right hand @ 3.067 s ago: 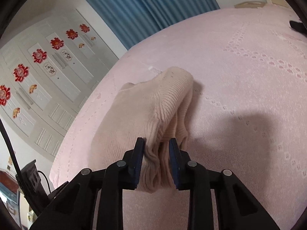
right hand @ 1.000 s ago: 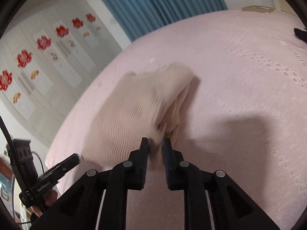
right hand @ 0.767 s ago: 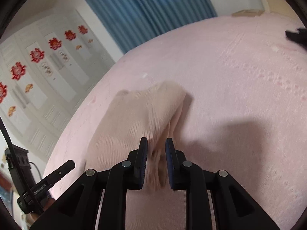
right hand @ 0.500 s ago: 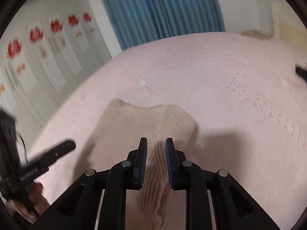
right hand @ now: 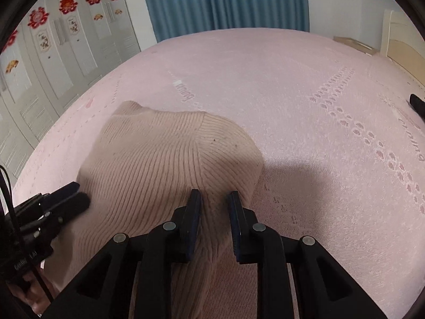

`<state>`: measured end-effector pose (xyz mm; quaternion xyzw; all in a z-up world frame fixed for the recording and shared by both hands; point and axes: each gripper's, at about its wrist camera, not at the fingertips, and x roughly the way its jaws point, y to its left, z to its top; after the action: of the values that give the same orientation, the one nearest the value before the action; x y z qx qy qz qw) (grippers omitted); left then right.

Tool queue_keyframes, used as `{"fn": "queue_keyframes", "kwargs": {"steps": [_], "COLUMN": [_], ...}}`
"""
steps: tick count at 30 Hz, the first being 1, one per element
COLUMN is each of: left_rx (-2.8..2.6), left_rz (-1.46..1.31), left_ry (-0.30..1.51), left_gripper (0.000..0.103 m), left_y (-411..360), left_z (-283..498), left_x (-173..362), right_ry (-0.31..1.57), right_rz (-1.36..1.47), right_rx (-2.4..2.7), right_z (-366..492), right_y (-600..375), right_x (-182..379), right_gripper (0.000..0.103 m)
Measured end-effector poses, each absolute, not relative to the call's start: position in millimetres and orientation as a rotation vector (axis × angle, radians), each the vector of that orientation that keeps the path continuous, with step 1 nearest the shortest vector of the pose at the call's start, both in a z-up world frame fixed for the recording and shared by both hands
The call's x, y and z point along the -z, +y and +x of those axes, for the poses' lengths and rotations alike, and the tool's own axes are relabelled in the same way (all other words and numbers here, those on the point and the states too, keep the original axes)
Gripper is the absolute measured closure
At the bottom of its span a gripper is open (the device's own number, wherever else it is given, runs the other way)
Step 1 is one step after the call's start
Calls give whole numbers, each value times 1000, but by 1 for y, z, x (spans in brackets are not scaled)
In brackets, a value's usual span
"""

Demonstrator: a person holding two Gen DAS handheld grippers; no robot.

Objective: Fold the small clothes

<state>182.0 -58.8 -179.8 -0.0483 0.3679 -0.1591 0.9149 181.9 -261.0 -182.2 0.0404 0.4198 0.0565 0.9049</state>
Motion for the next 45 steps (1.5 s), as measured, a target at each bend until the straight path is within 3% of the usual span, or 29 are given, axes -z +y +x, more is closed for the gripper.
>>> {"fn": "queue_keyframes", "kwargs": {"steps": [25,28,31,35,39,45], "left_rx": [304,291,286,286,255,229], "left_rz": [-145,-128,-138,-162,-192,-287], "left_ry": [786,781,779,786,793,810], "left_gripper": [66,64,61,59,48,45], "left_y": [-54,-55,-53,-47,-40,-27], "left_z": [212,211,211,213,217,226], "left_x": [172,172,172,171,172,178], "right_ry": [882,877,869,879,894,927], "right_rz": [214,242,264,326,363,523], "right_rx": [-119,-128,-81,-90,-108,-183], "right_z": [185,184,183,185,187,192], "right_y": [-271,-274,-282,-294,-295,-303], "right_x": [181,180,179,181,186,200], "right_gripper": [81,76,51,50,50,52]}}
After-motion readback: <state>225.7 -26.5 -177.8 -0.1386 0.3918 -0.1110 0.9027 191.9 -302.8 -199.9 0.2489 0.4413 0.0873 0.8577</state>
